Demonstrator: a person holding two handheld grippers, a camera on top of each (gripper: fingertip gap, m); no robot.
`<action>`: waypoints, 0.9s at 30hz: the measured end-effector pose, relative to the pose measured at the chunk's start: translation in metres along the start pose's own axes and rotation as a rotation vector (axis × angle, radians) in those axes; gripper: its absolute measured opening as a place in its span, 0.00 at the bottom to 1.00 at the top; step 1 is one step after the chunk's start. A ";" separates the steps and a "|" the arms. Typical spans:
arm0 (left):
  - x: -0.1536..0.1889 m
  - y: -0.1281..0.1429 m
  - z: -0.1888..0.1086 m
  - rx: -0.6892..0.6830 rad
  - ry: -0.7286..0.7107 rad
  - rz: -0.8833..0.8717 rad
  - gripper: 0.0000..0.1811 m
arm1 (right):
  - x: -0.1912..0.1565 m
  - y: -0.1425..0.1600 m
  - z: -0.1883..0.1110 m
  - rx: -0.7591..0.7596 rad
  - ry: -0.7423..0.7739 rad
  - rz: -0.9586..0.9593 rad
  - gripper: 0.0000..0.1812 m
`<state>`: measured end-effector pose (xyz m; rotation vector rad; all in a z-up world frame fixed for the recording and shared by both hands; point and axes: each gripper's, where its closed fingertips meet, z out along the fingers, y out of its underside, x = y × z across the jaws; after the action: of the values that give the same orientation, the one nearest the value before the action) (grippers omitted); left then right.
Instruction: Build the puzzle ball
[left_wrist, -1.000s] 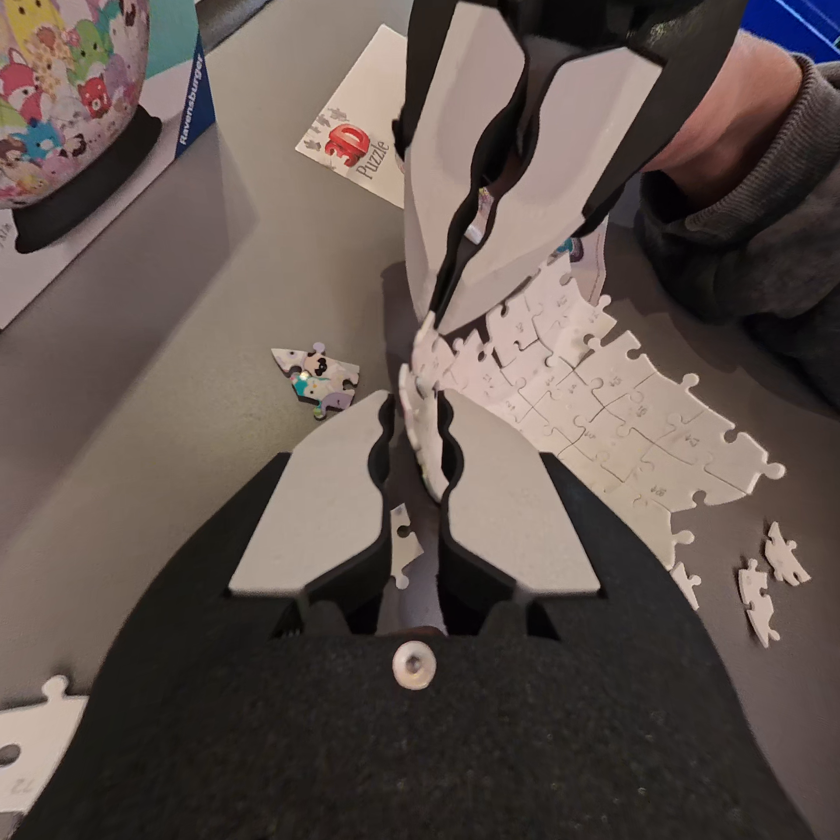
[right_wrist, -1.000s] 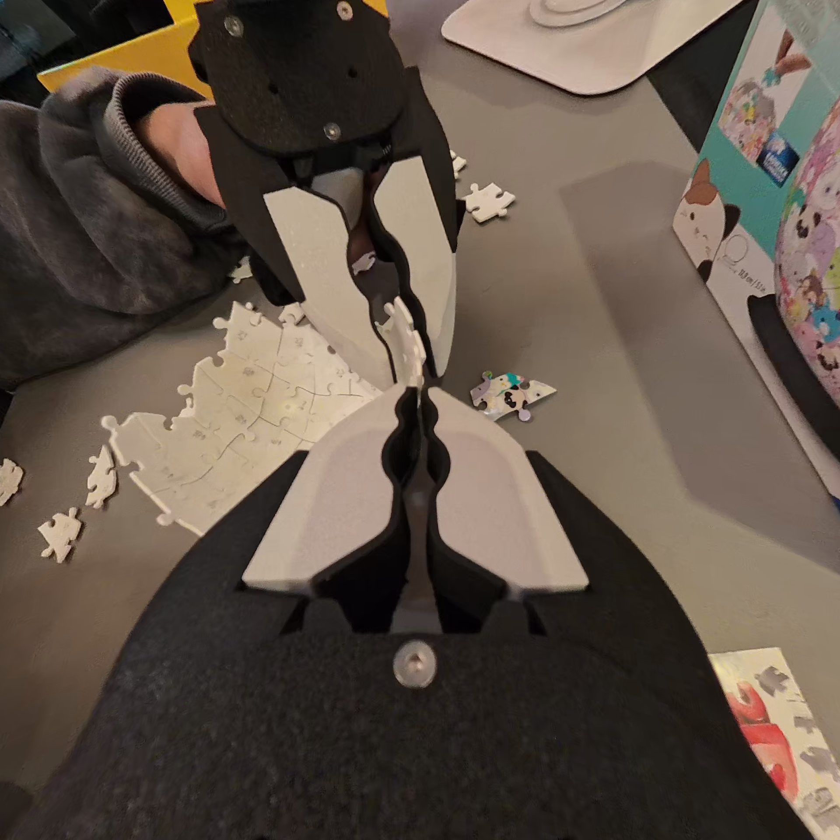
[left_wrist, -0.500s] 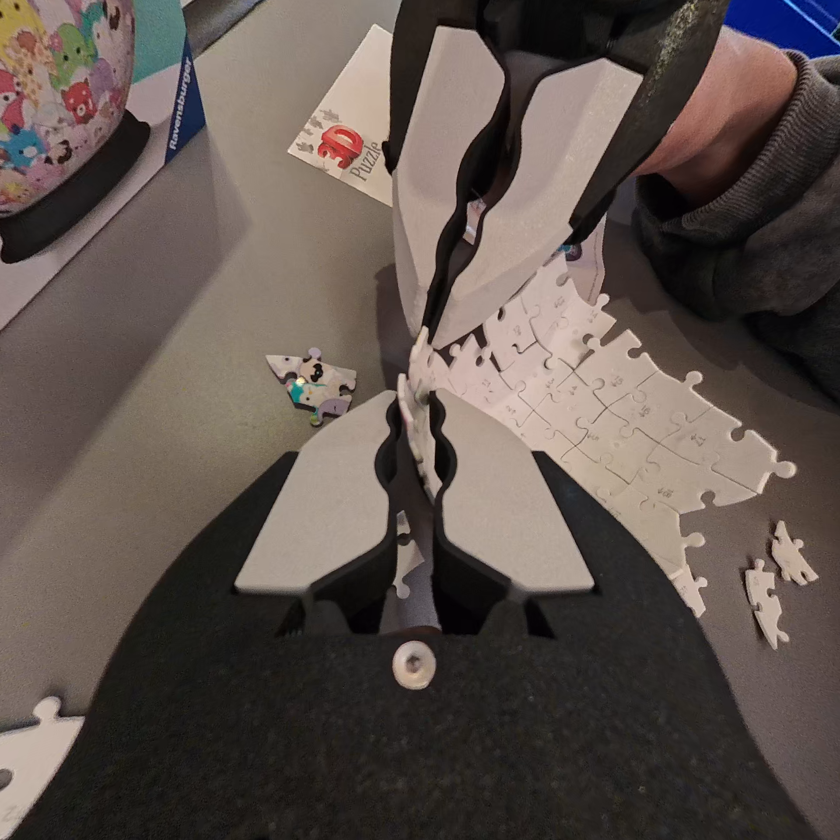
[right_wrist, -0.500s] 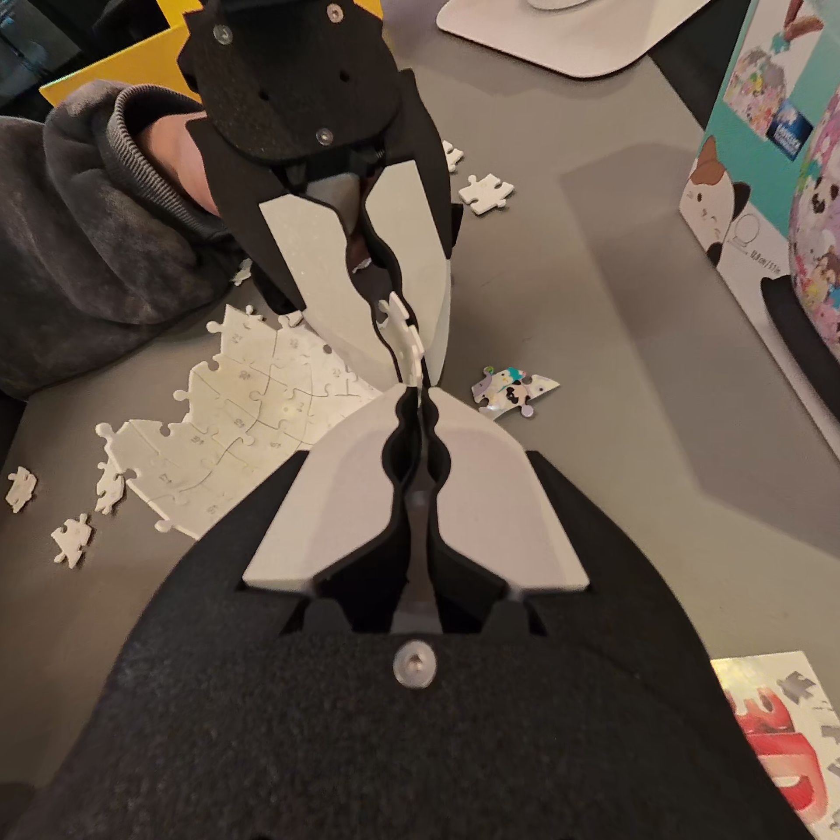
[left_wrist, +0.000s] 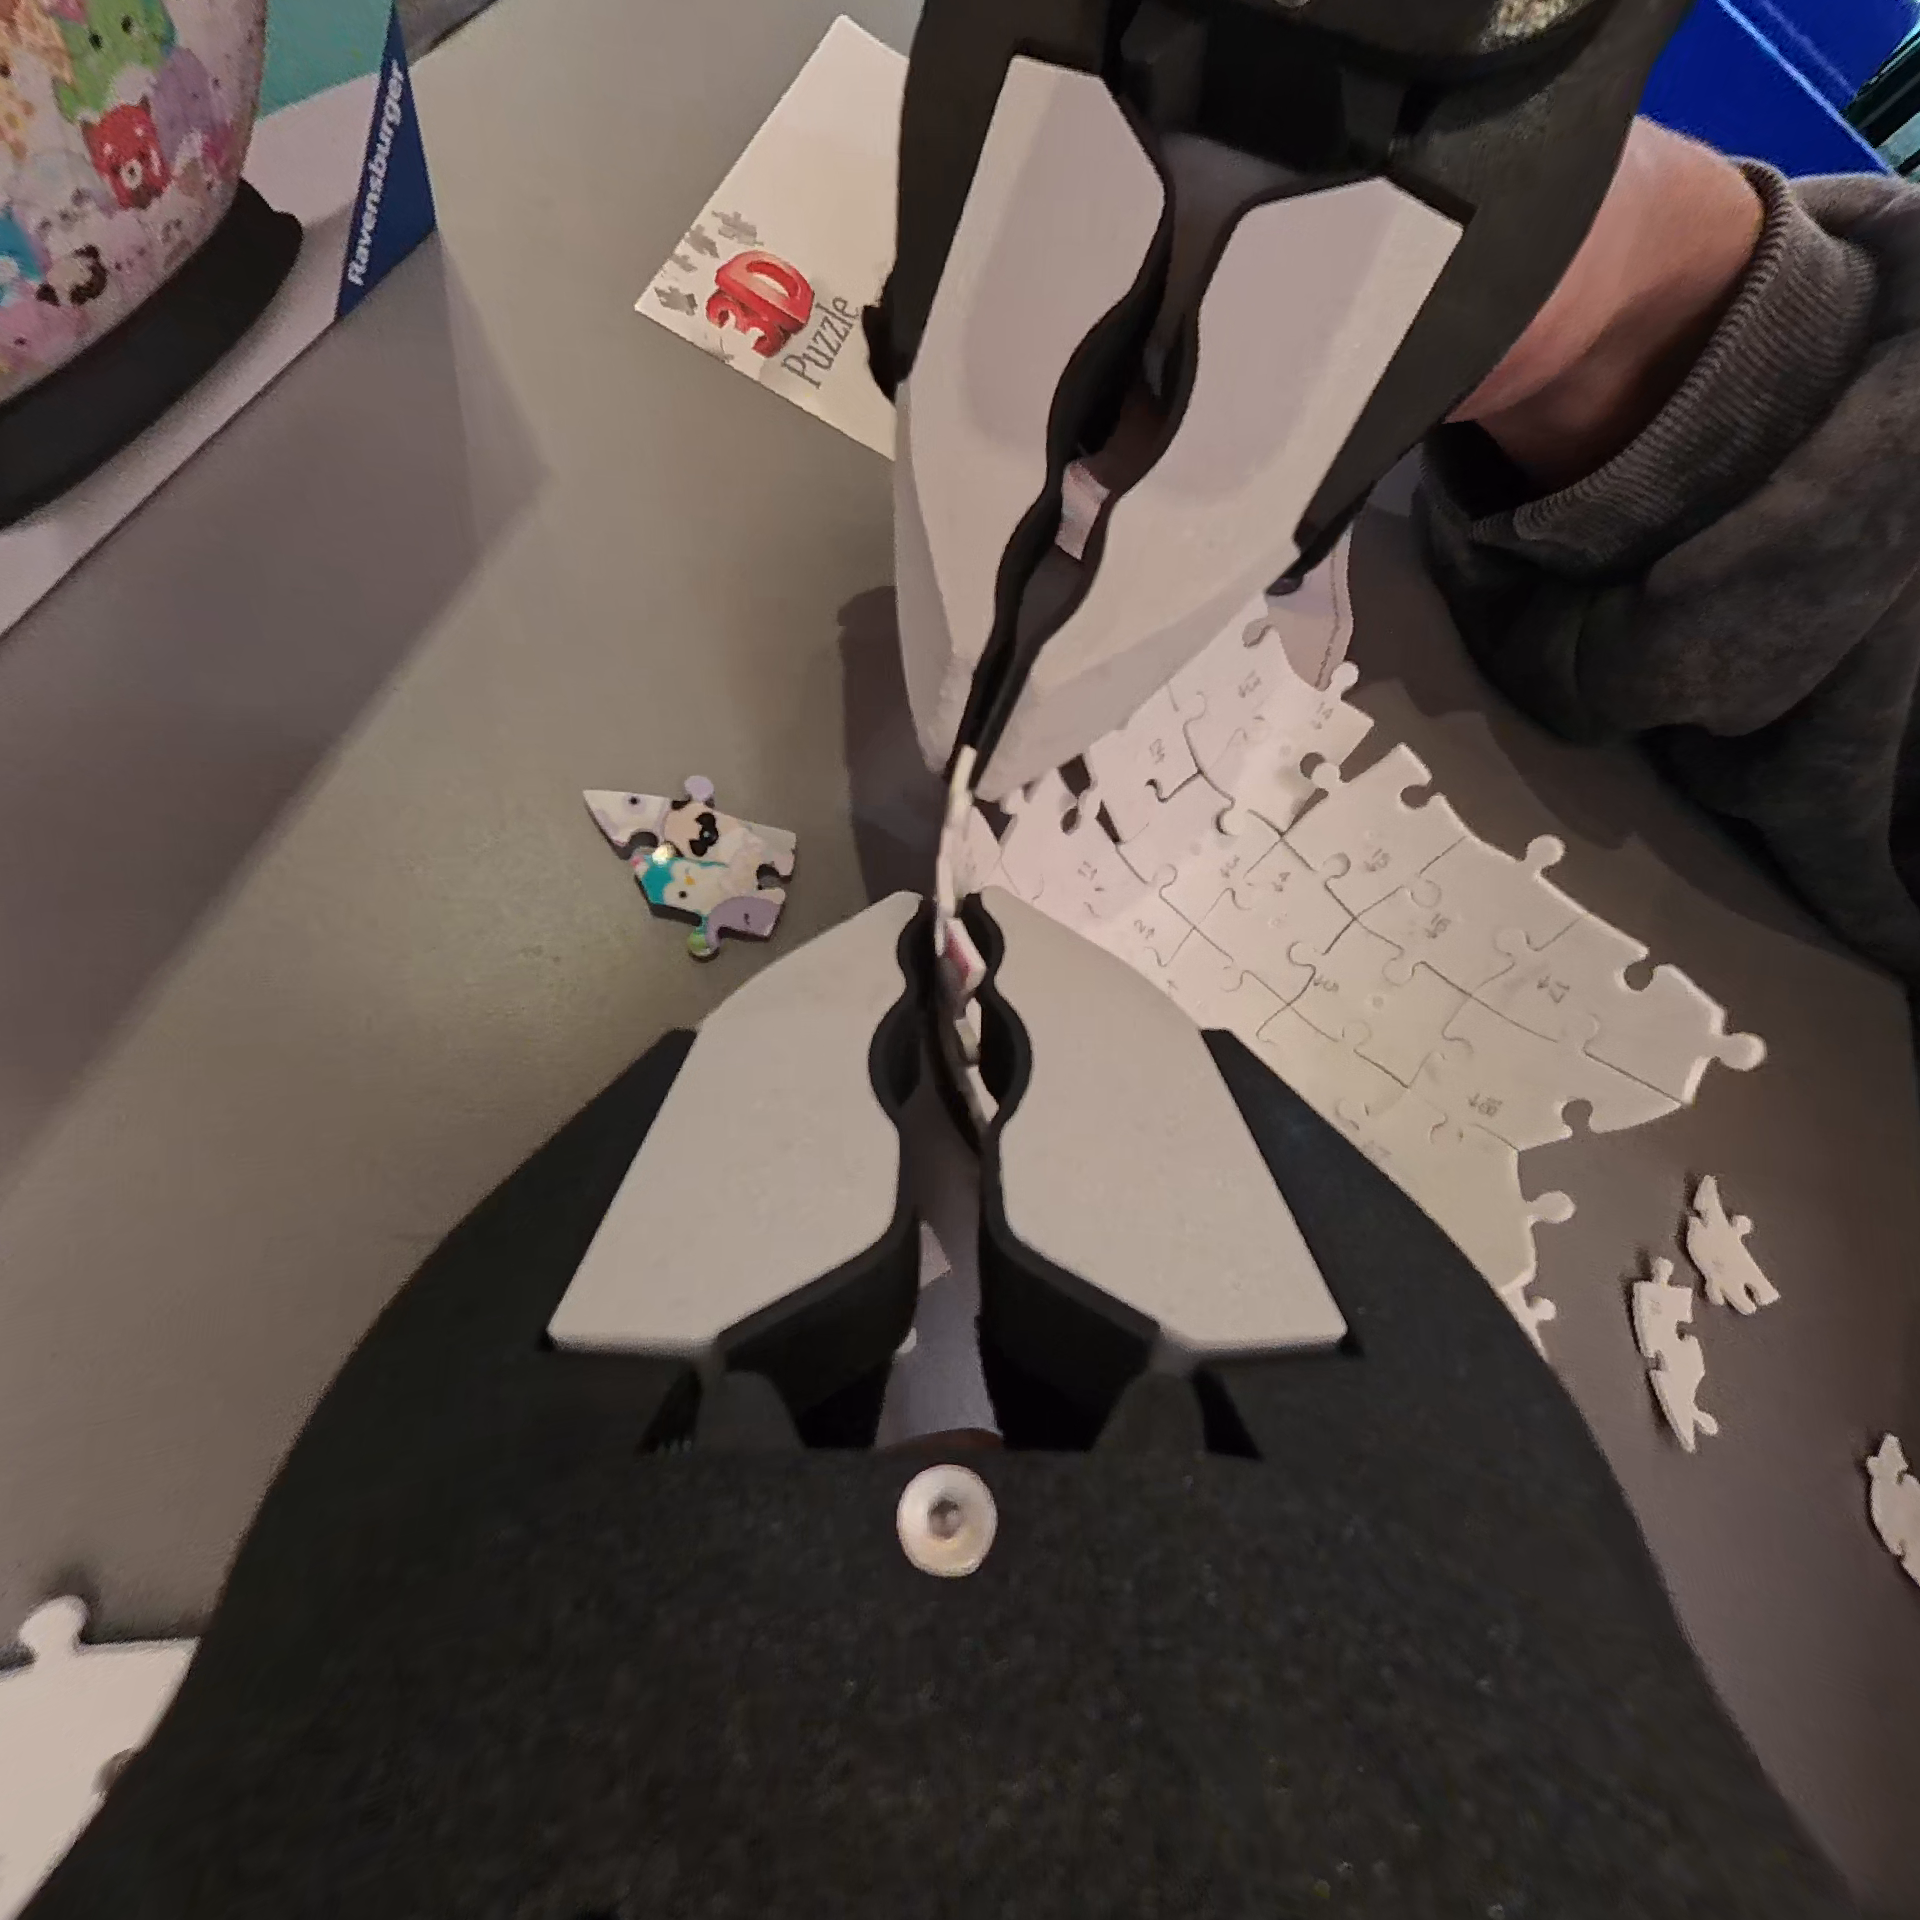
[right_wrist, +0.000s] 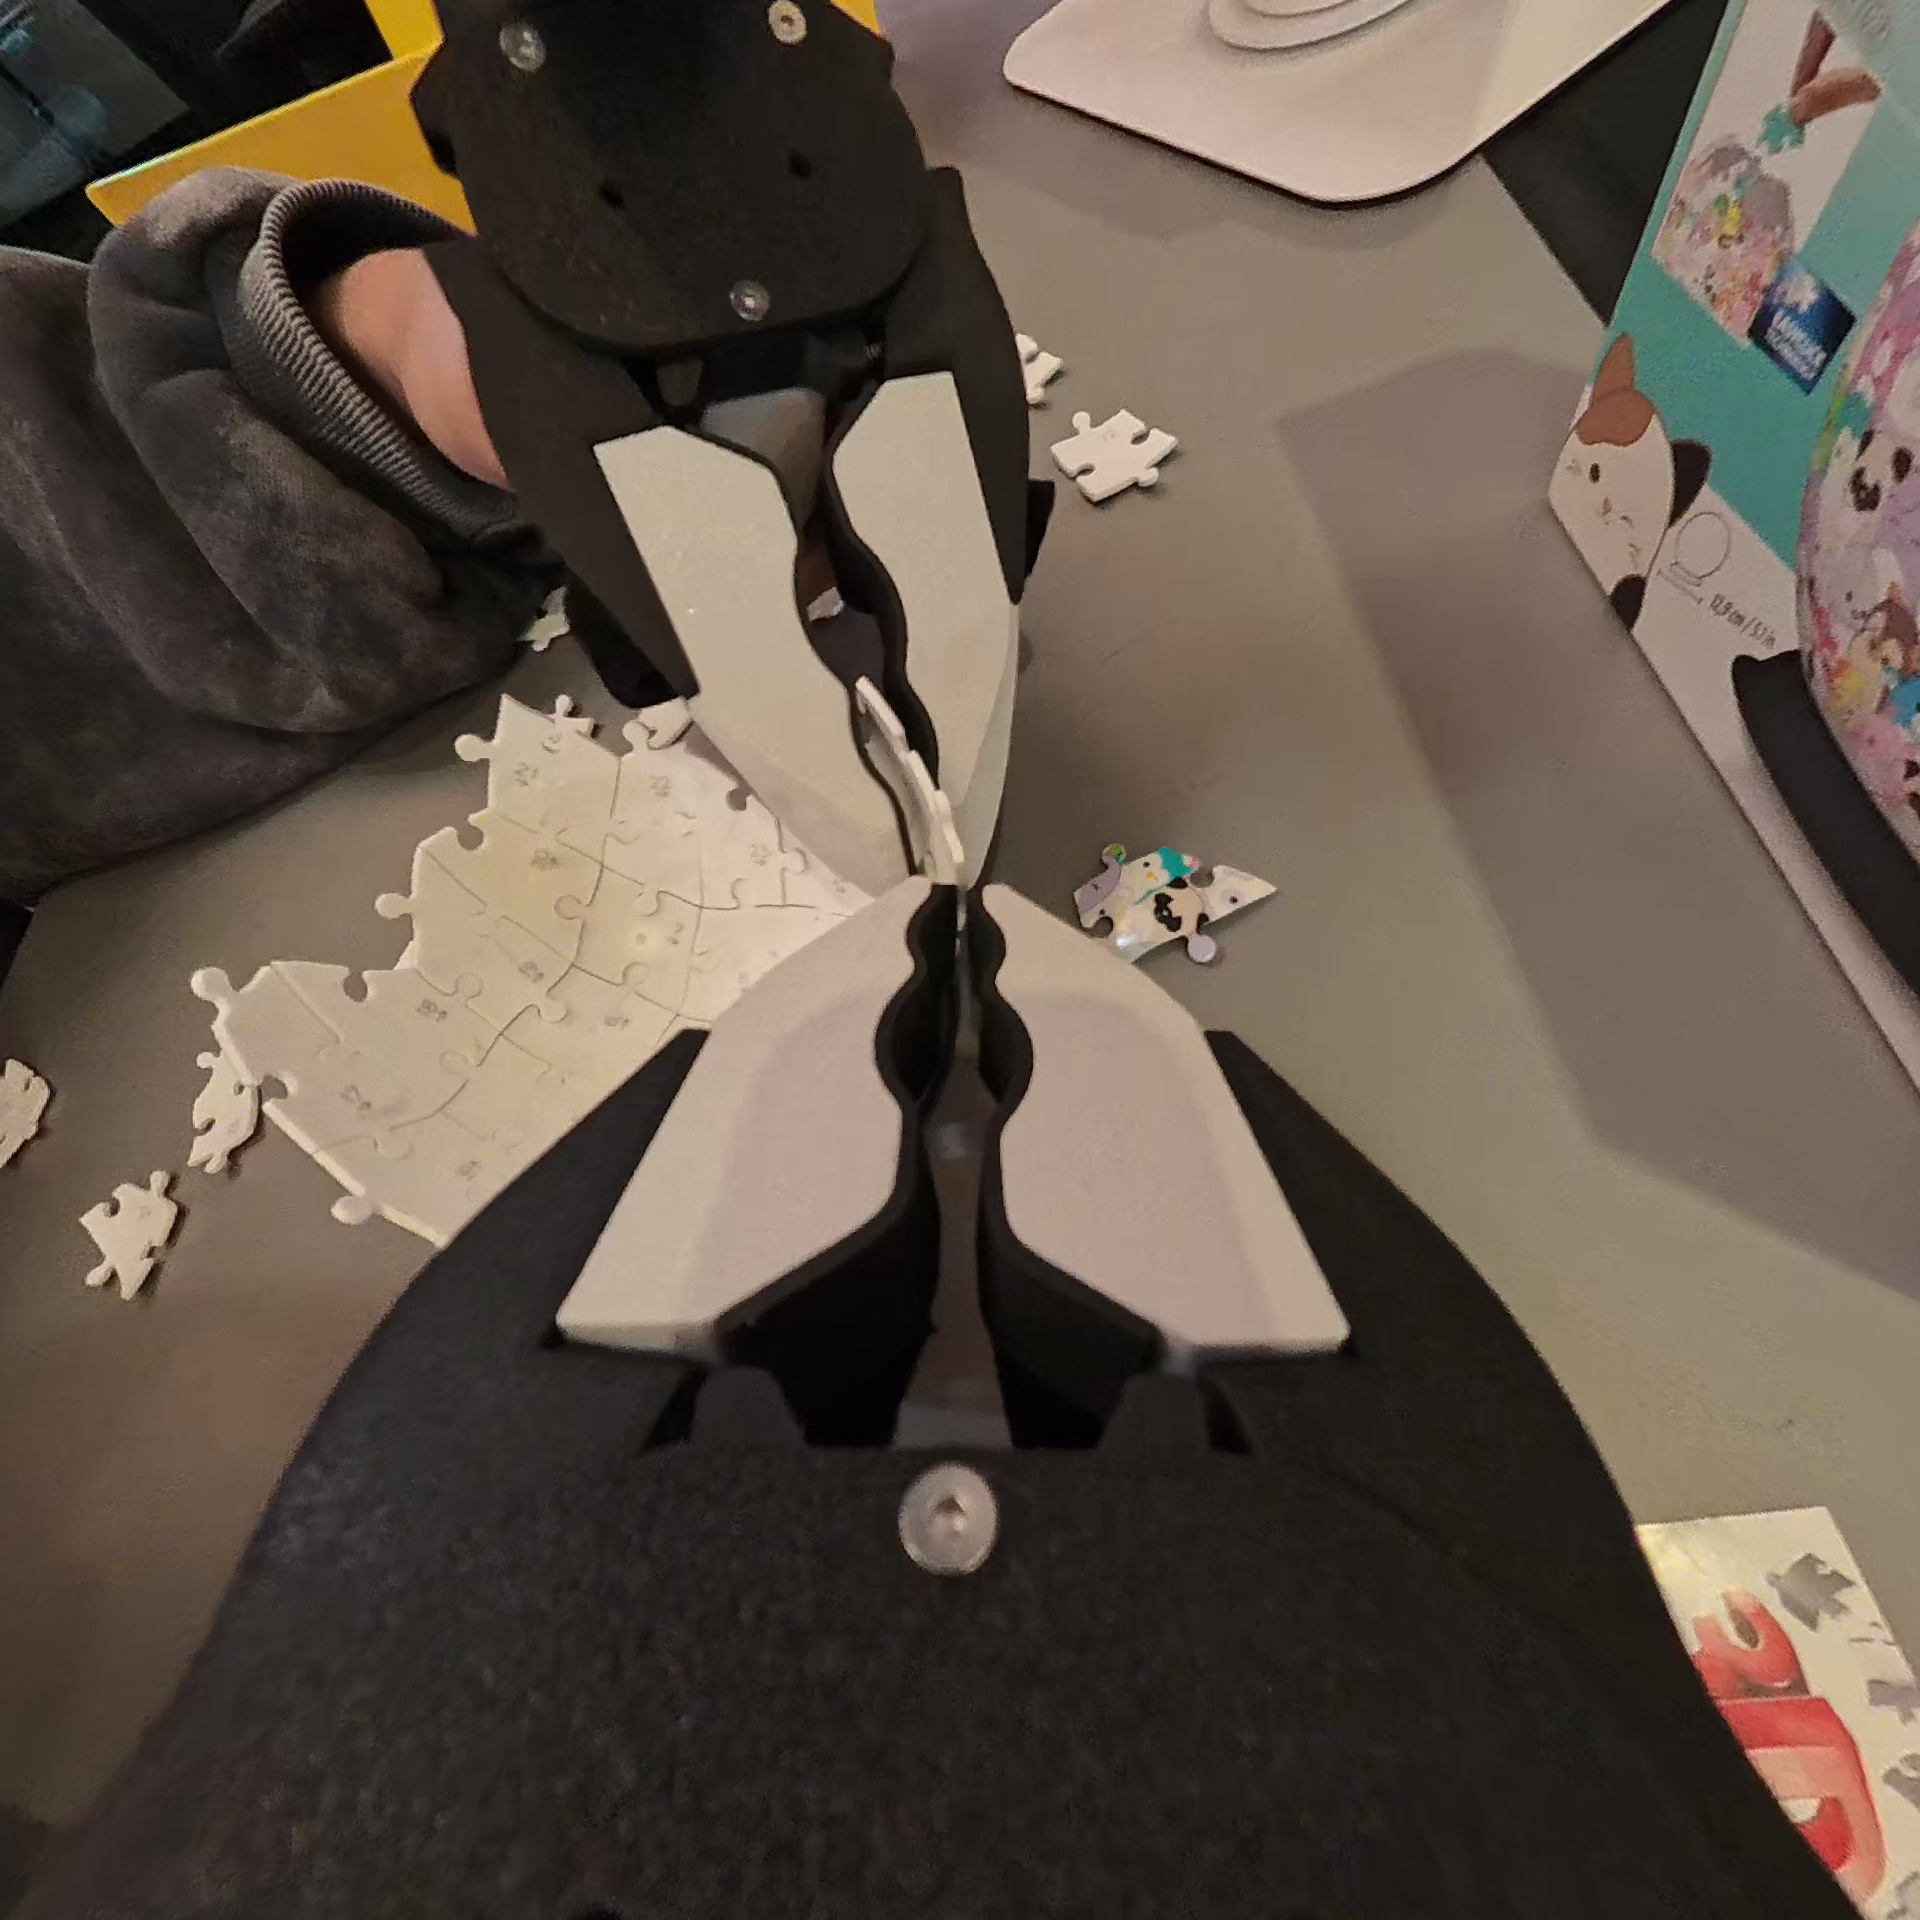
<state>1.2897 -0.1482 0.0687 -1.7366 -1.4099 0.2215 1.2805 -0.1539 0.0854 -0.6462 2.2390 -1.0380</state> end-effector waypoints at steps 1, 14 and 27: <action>0.000 0.000 0.000 -0.003 0.004 -0.006 0.02 | -0.001 0.000 0.000 -0.001 0.001 -0.011 0.01; -0.001 -0.001 0.001 -0.014 -0.039 0.005 0.03 | 0.000 -0.001 0.000 -0.005 0.034 -0.075 0.01; 0.002 0.011 0.008 -0.081 -0.017 0.003 0.05 | -0.001 -0.001 0.001 -0.001 0.042 -0.119 0.01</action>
<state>1.2928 -0.1420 0.0570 -1.8069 -1.4461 0.1834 1.2822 -0.1540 0.0862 -0.7729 2.2595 -1.1181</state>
